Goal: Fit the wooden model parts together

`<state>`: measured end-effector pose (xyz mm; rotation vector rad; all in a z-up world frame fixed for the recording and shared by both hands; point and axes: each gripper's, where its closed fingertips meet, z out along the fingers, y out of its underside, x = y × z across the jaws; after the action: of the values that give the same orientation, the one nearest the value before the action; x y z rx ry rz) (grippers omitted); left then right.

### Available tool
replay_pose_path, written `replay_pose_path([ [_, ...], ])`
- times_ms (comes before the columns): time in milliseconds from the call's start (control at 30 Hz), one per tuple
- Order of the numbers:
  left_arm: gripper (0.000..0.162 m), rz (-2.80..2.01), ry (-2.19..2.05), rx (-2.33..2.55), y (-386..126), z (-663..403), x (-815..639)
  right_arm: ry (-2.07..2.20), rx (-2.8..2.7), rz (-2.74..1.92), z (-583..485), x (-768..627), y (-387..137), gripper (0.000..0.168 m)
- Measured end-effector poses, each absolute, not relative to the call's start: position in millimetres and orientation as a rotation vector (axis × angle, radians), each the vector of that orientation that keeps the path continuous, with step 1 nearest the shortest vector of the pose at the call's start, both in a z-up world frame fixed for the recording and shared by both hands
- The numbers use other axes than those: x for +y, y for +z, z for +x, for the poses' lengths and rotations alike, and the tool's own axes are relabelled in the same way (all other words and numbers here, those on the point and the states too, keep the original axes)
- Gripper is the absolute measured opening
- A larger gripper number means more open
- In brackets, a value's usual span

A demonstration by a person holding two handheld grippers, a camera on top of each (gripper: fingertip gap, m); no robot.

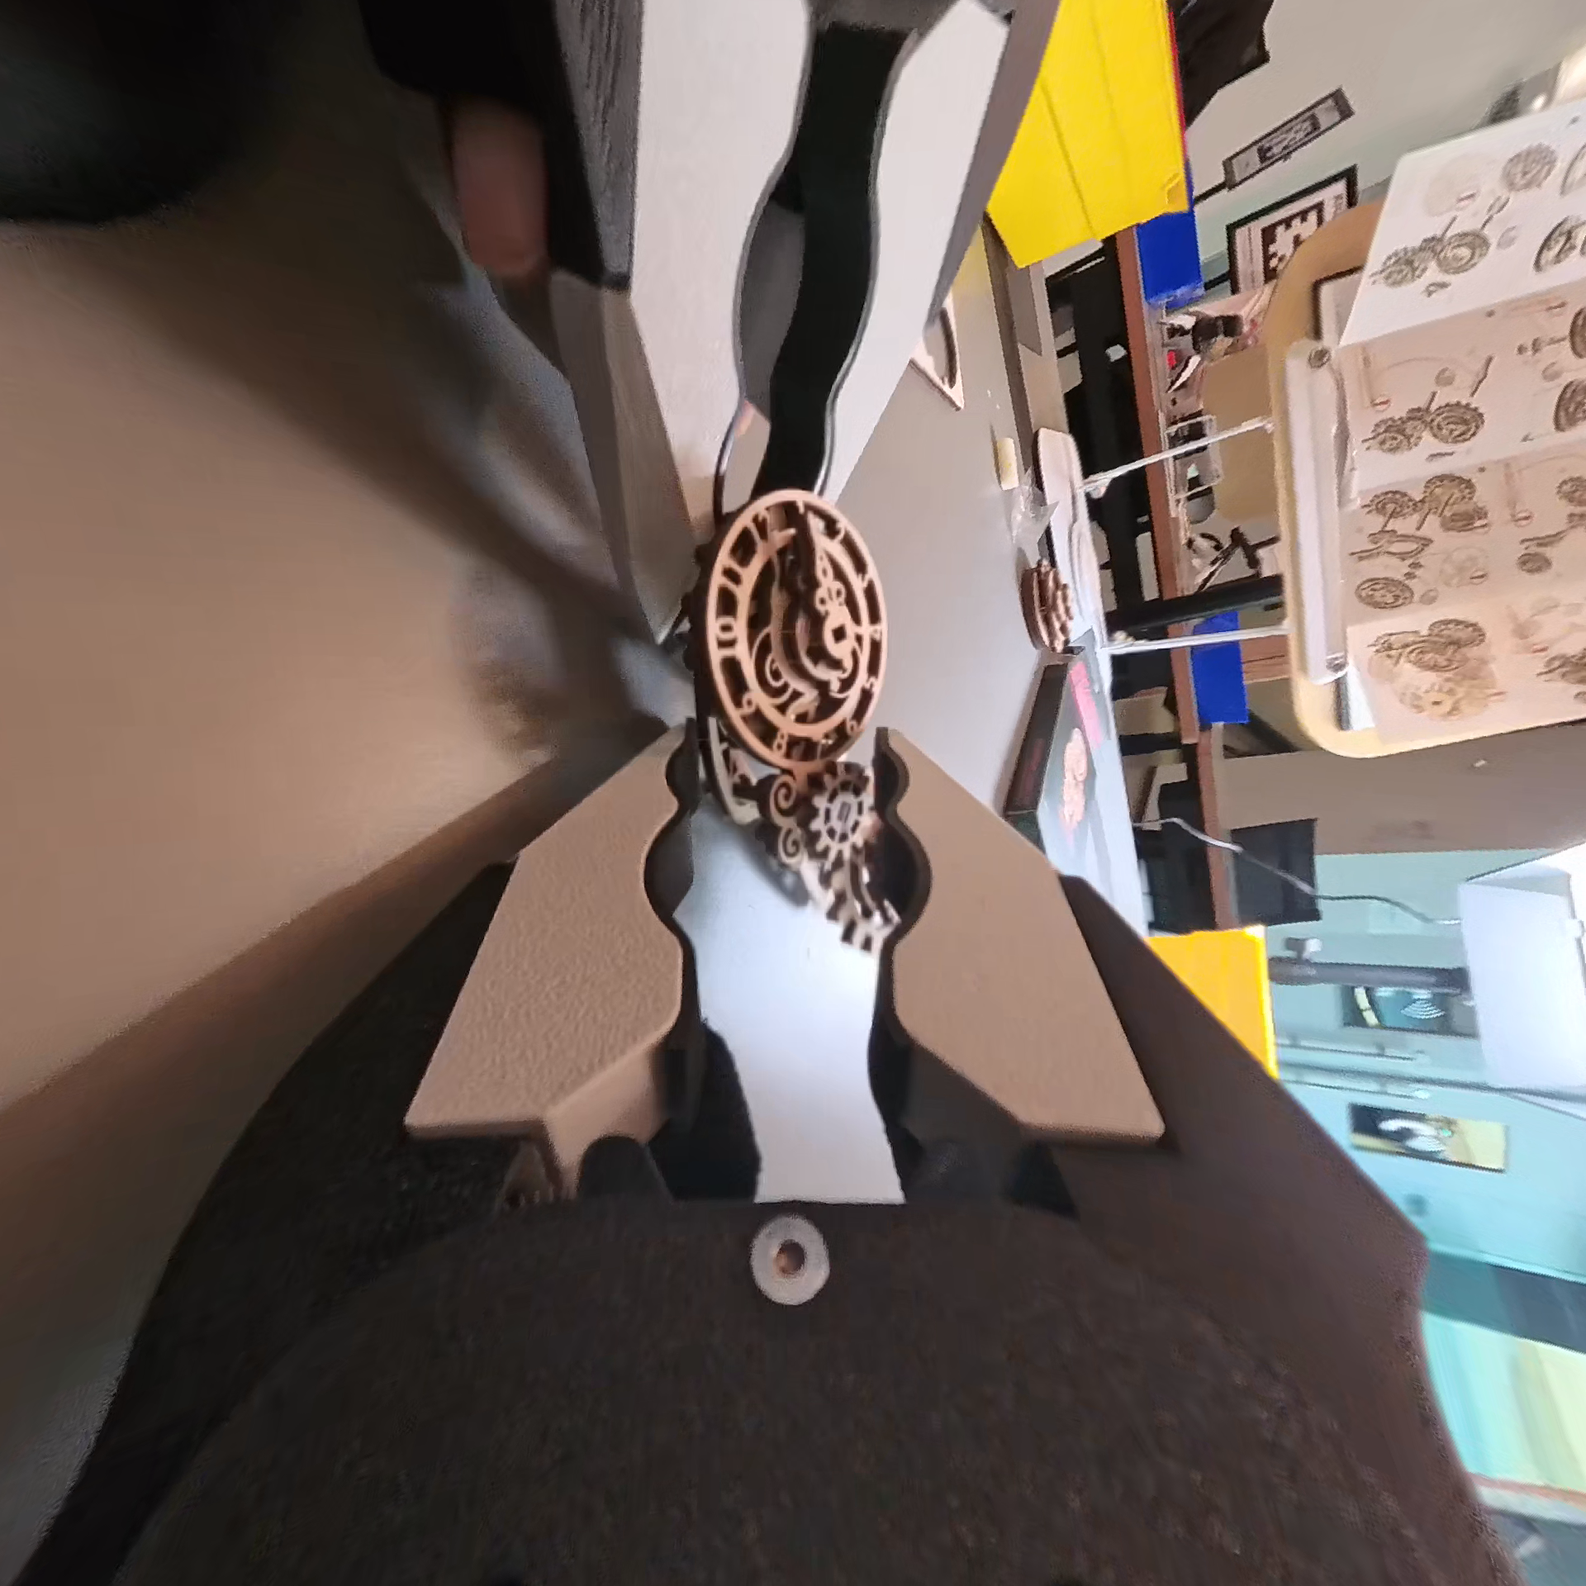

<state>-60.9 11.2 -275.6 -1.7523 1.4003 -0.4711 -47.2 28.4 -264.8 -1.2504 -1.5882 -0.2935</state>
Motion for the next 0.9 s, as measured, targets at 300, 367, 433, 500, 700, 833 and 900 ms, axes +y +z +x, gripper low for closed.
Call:
replay_pose_path([
  [300, 0.039, -1.673, -0.524, 1.370, -262.2, -60.3, 9.2, 0.072, -1.566, -1.222, -45.3, 27.6, -247.0, 0.032],
  [367, 0.042, -1.626, -0.516, 1.339, -254.6, -60.7, 11.9, 0.217, -1.549, -1.211, -43.3, 21.4, -238.3, 0.032],
  [433, 0.045, -1.584, -0.490, 1.316, -248.8, -60.4, 14.7, 0.335, -1.553, -1.210, -41.7, 14.5, -232.8, 0.032],
  [500, 0.049, -1.550, -0.467, 1.323, -247.3, -57.7, 13.6, 0.426, -1.591, -1.224, -41.3, 7.6, -232.2, 0.032],
  [700, 0.048, -1.442, -0.497, 1.325, -232.8, -47.1, 1.4, 0.636, -1.688, -1.214, -46.4, -7.8, -214.7, 0.032],
  [833, 0.032, -1.372, -0.547, 1.301, -217.2, -45.5, -6.6, 0.817, -1.770, -1.211, -51.4, -23.6, -206.5, 0.032],
  [900, 0.026, -1.351, -0.571, 1.305, -213.8, -45.1, -10.5, 0.873, -1.790, -1.224, -52.2, -23.5, -203.2, 0.032],
])
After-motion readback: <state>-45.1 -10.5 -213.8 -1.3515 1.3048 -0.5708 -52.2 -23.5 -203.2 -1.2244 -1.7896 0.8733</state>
